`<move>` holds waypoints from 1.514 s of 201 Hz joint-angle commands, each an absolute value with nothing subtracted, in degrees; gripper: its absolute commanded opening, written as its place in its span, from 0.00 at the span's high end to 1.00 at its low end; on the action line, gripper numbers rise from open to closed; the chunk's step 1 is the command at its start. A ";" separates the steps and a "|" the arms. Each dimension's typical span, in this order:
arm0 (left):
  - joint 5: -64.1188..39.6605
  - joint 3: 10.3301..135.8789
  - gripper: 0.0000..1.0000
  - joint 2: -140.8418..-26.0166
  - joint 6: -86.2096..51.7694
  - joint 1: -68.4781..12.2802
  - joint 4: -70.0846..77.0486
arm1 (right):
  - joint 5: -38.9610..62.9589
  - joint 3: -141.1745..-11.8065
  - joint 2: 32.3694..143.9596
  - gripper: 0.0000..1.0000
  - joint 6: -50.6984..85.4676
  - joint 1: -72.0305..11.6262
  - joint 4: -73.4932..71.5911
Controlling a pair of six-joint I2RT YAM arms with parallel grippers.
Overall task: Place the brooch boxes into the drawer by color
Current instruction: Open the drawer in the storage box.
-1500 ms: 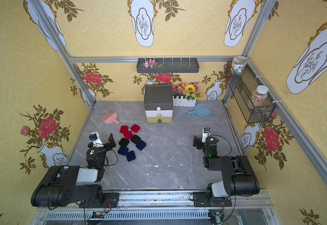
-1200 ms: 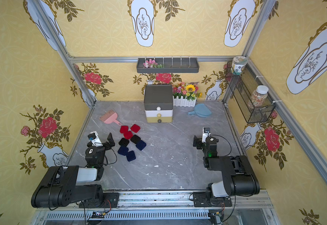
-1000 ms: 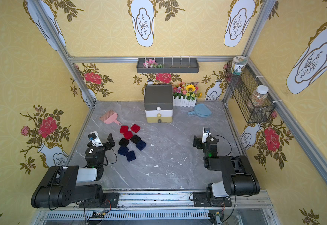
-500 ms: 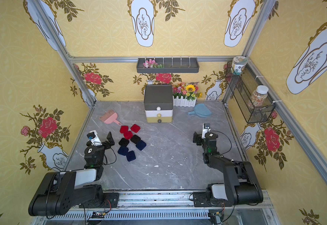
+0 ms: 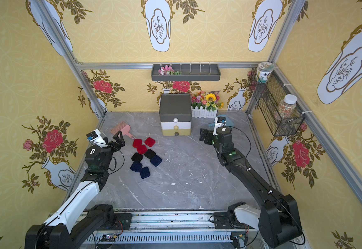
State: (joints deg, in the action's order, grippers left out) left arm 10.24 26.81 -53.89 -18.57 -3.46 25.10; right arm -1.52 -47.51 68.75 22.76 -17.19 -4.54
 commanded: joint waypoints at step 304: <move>3.35 30.76 0.00 -48.96 -20.51 -6.33 7.82 | 6.20 -78.52 110.48 0.45 44.99 -28.15 -17.77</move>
